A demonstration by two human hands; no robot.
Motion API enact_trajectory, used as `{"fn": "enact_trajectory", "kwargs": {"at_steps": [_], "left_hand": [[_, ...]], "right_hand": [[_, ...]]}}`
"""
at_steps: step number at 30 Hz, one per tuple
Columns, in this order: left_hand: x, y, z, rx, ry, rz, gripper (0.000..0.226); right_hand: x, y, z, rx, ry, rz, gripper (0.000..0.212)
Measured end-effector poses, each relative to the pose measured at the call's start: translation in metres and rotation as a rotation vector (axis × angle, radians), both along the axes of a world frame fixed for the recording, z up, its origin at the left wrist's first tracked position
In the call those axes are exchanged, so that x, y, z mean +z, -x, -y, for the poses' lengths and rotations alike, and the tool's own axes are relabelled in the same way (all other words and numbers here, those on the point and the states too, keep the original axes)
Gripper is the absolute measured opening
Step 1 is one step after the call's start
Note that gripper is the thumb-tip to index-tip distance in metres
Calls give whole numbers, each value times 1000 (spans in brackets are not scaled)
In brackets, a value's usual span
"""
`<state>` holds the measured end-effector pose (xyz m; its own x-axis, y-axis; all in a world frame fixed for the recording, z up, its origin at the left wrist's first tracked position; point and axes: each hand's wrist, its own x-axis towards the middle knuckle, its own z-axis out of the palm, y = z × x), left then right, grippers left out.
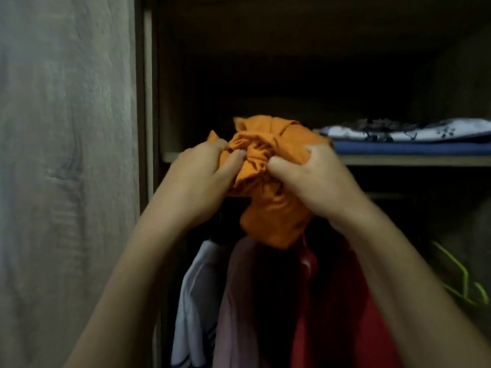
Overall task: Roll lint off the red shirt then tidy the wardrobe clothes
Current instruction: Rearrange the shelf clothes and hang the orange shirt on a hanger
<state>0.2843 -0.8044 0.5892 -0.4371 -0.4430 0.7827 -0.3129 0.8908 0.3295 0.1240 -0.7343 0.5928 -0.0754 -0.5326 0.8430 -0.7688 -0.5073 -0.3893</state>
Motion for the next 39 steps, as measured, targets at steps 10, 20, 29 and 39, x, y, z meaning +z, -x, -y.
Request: {"fn": "enact_trajectory", "kwargs": {"at_steps": [10,20,29,39], "left_hand": [[-233,18,-25,-460,-682,-267,67],[-321,38,-79,-266,-1036,-261,90],[-321,43,-73,-161,-1129,-620,27],[-338,28,-59,-83,-1140,-714,29]], "right_hand": [[-222,-9,-26,-74,-454,1065,29],[-305,-9,-73,170,-759,1320,38],[-306,41,-109,70,-660,1407,35],[-288,63,-115,26,-555,1520,44]]}}
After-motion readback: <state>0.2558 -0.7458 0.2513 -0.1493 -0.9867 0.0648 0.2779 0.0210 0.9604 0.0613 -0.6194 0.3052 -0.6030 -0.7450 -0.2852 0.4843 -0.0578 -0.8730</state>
